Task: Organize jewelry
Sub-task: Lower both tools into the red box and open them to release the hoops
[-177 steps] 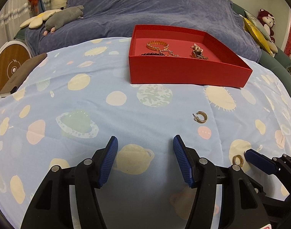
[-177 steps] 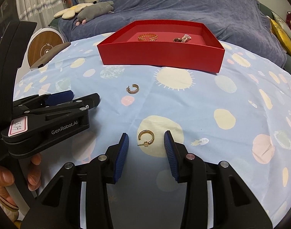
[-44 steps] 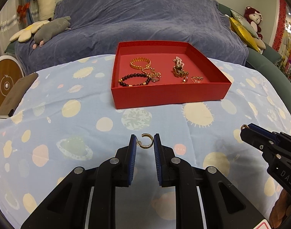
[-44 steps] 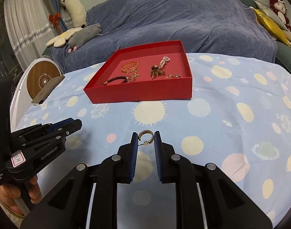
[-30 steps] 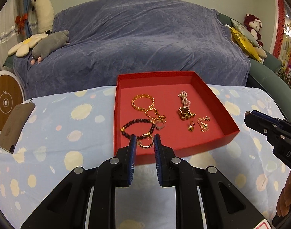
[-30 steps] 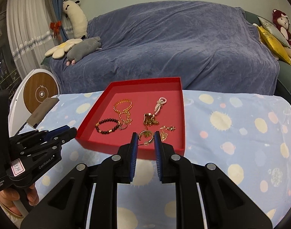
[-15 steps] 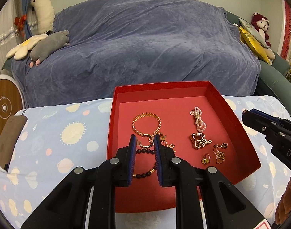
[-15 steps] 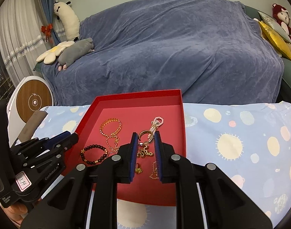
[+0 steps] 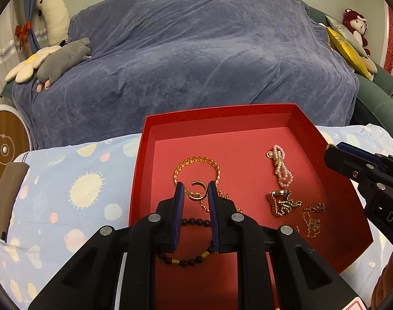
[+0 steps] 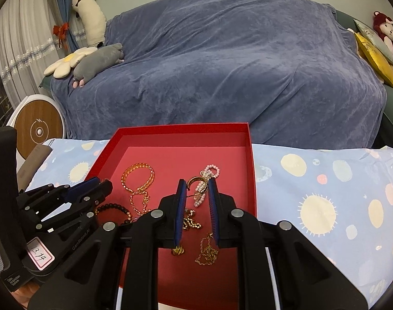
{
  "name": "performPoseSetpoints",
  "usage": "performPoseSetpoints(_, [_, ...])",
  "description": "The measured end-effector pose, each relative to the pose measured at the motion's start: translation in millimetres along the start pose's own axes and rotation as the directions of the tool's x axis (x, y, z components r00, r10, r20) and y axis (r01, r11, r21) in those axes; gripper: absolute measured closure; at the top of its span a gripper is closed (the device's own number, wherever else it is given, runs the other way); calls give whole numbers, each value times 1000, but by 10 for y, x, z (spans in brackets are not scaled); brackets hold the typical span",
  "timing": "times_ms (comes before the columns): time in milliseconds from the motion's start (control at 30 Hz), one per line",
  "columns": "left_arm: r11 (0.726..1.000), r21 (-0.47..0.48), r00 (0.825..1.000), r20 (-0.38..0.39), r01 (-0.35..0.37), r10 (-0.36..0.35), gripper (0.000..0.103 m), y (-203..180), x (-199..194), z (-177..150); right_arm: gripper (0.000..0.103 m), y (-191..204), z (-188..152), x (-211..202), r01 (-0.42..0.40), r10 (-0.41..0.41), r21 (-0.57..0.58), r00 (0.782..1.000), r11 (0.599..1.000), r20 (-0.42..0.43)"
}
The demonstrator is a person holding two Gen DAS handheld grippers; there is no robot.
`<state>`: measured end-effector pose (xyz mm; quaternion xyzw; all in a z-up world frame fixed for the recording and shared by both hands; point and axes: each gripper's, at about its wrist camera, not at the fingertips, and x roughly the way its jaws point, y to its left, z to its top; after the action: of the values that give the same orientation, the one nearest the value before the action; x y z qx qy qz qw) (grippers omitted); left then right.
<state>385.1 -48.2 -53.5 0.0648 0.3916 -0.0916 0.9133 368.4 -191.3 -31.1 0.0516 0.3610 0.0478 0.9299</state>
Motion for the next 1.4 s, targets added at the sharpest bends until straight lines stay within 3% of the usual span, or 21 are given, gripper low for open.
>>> performPoseSetpoints(833, [1000,-12,1000,-1,-29,29,85,-63,214,278,85,-175,95,344,-25,29,67,998,997,-54])
performPoseSetpoints(867, [1000,-13,1000,3,-28,28,82,-62,213,276,85,-168,93,338,-23,26,63,998,998,-51])
performPoseSetpoints(933, [999,-19,999,14,-33,33,66,-62,196,276,85,-149,90,312,-20,23,52,999,998,-44])
performPoseSetpoints(1000, [999,-23,998,39,-48,49,43,-59,149,262,85,-133,86,276,-20,22,47,999,999,-35])
performPoseSetpoints(1133, [999,-13,996,68,-50,51,39,-90,53,252,71,-91,66,184,-20,21,39,1000,999,-14])
performPoseSetpoints(1400, [999,-23,996,79,-45,47,39,-74,-114,218,67,-47,26,-37,-19,19,30,1000,999,12])
